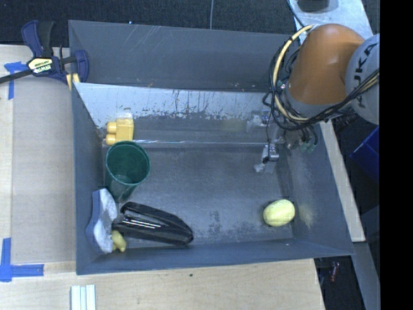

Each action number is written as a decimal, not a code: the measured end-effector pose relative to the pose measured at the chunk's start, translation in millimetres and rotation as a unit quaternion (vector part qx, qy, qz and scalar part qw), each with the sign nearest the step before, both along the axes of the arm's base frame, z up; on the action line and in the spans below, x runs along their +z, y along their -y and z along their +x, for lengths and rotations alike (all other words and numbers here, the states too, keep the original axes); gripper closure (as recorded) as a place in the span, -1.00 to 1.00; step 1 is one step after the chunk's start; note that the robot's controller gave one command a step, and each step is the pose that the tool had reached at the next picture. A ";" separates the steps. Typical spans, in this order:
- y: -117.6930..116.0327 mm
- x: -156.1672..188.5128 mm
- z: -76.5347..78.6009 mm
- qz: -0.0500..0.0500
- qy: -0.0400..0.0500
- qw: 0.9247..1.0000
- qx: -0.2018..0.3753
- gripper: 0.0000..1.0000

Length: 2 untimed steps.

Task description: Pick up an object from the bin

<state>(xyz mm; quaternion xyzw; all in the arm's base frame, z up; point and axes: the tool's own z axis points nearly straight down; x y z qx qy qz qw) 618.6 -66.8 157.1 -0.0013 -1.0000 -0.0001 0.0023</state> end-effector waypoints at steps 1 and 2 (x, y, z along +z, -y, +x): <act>-0.2 4.9 2.0 0.000 0.004 1.000 0.001 -1.00; 25.6 -62.9 -50.9 -0.001 0.006 0.987 0.160 -1.00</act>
Offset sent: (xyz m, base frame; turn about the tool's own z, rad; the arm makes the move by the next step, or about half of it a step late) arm -0.0702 -0.0355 -0.0871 -0.4229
